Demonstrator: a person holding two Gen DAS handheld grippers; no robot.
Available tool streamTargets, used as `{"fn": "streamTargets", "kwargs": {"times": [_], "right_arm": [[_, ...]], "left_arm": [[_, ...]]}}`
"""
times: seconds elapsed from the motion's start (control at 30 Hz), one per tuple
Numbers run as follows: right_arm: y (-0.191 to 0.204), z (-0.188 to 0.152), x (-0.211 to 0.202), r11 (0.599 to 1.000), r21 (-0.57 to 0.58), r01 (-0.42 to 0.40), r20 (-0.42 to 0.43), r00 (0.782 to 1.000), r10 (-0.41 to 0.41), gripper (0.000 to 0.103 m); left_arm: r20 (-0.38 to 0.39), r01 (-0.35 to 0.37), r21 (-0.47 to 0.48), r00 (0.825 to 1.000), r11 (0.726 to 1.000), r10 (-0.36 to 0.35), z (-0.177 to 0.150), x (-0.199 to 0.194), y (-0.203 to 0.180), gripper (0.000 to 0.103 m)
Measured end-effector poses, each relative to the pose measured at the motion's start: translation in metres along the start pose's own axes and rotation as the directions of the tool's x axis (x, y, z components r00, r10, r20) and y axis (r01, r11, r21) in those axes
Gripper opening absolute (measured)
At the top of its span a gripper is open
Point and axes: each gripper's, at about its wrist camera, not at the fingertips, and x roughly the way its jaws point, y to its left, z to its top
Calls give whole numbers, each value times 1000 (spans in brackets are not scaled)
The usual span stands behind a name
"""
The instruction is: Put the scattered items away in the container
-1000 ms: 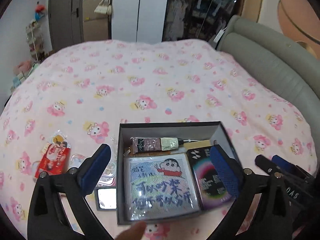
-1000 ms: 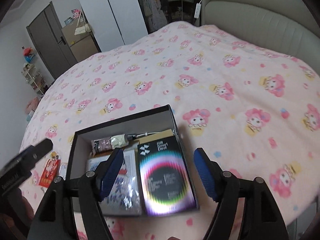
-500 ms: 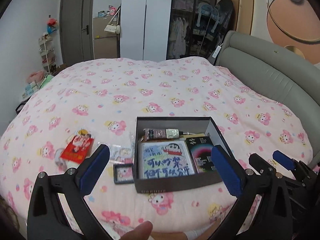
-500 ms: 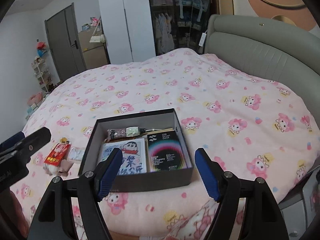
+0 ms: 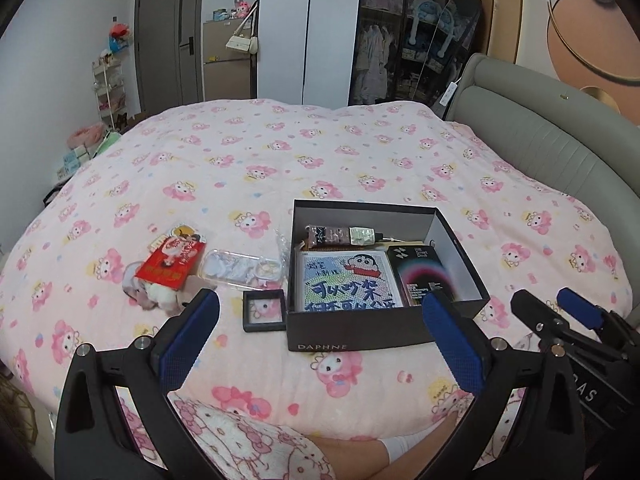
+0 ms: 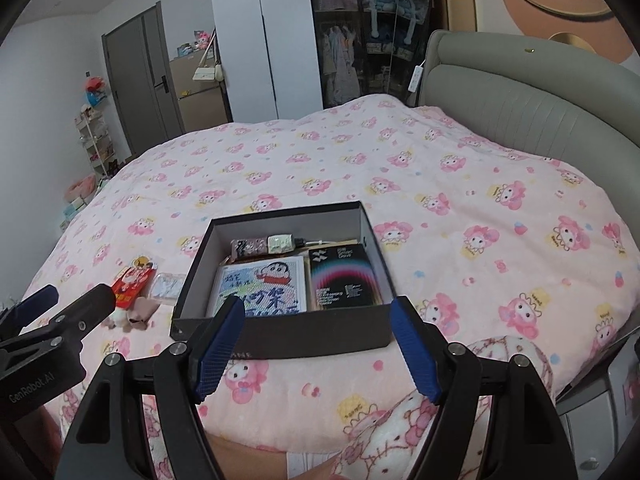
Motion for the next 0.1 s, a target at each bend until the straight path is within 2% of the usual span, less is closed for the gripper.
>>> {"fn": "streamTargets", "kwargs": {"times": [0.1], "right_arm": [[3, -2, -1, 1000, -8, -5, 2, 1000, 5, 73]], "left_arm": [[0, -10, 10, 1000, 1000, 10, -1, 0, -2, 102]]}}
